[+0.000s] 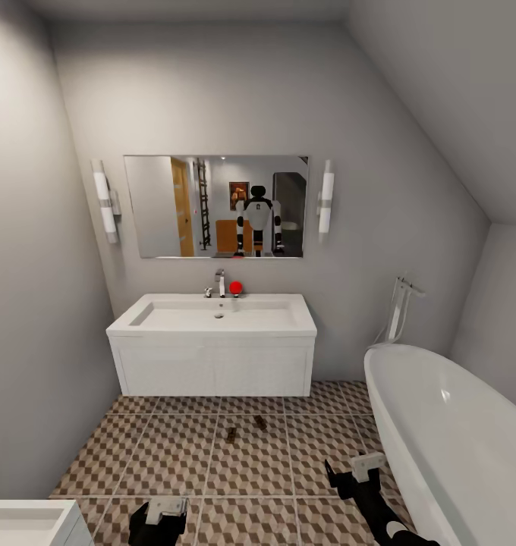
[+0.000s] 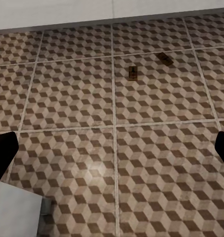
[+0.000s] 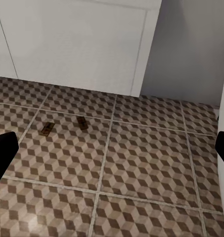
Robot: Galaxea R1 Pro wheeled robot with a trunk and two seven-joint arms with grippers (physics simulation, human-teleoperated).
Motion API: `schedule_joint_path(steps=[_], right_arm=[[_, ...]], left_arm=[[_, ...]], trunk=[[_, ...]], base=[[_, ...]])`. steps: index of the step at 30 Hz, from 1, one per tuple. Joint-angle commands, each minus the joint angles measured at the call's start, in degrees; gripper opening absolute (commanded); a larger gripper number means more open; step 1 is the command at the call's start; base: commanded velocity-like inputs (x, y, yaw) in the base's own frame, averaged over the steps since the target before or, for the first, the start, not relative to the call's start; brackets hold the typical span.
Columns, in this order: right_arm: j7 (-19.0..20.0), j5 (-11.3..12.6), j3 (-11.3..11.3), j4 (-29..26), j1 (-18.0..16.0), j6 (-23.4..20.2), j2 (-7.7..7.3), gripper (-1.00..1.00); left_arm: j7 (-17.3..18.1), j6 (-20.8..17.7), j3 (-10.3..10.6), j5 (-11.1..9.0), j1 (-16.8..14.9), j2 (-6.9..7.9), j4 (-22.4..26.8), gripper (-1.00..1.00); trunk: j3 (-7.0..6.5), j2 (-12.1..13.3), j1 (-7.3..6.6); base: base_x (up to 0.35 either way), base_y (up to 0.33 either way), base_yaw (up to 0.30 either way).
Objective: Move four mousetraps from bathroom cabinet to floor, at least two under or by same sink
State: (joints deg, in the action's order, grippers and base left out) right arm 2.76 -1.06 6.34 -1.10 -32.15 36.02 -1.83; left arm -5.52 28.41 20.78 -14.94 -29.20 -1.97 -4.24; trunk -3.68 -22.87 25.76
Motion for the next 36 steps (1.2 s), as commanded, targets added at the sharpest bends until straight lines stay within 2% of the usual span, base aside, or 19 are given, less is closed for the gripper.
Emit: schedule_joint_path(steps=[1, 10, 36], right_arm=[[0.0, -0.1, 0.2, 0.0, 0.0, 0.1, -0.02, 1.00], [0.0, -0.1, 0.2, 0.0, 0.0, 0.2, -0.01, 1.00], [0.0, -0.1, 0.2, 0.0, 0.0, 0.2, -0.01, 1.00]], left_arm=[[-0.2, 0.3, 0.5, -0.3, -0.1, -0.05, -0.2, 1.00], [-0.2, 0.3, 0.5, -0.3, -0.1, -0.12, -0.2, 1.00], [-0.1, 0.2, 0.5, -0.3, -0.1, -0.36, -0.2, 1.00]], trunk=[[0.03, 0.0, 0.02], [0.19, 0.0, 0.02], [0.98, 0.0, 0.02]], base=[[0.000, 0.000, 0.006], [0.000, 0.000, 0.137], [0.000, 0.000, 0.267]])
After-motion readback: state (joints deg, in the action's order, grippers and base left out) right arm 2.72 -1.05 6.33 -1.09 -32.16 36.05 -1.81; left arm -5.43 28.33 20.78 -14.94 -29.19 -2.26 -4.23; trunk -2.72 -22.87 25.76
